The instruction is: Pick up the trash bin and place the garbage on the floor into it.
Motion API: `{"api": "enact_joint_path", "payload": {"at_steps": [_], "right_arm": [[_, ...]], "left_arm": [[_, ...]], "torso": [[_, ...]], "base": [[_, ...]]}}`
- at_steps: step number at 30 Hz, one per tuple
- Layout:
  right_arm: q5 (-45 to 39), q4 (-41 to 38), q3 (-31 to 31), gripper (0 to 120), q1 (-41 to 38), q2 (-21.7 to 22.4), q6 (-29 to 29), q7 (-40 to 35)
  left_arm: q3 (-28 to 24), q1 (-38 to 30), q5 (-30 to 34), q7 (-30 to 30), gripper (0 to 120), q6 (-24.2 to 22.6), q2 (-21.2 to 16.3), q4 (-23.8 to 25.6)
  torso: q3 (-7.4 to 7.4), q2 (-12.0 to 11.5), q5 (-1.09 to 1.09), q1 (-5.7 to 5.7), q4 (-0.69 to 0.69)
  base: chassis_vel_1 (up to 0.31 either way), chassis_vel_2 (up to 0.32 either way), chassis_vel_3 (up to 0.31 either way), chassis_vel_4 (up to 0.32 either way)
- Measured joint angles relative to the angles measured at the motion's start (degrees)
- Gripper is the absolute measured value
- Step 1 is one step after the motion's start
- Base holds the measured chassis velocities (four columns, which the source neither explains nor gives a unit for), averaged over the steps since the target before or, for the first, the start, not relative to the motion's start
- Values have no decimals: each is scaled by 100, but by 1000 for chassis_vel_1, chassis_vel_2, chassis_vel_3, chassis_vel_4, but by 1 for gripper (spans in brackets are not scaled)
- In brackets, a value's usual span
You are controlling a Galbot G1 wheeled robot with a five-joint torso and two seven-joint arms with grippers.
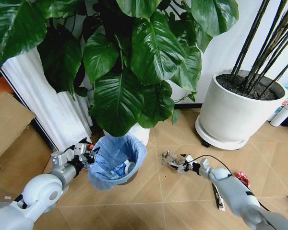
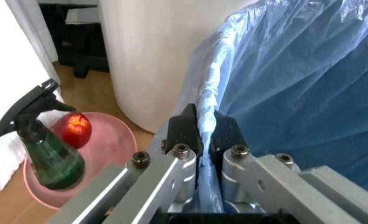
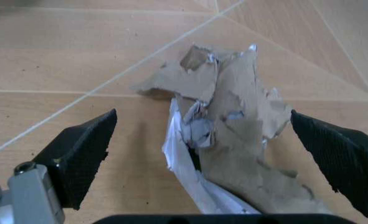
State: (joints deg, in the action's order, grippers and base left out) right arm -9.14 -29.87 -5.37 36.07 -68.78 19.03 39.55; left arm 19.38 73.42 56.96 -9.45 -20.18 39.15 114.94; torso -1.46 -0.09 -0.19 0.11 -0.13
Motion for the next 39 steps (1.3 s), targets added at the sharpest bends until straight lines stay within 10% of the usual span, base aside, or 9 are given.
{"api": "enact_joint_path", "payload": {"at_steps": [12,39], "right_arm": [[-187,294,65,95,-91,-73,-322,5],[-519,387,249,0,-19,116,-464,-106]], "left_arm": [[12,-31,24,3,0,2,22,-24],[23,-24,39,-30,0,2,45,-2]], "torso": [[0,0,2,0,2],[0,1,1,0,1]], "base": [[0,0,0,0],[0,0,0,0]]}}
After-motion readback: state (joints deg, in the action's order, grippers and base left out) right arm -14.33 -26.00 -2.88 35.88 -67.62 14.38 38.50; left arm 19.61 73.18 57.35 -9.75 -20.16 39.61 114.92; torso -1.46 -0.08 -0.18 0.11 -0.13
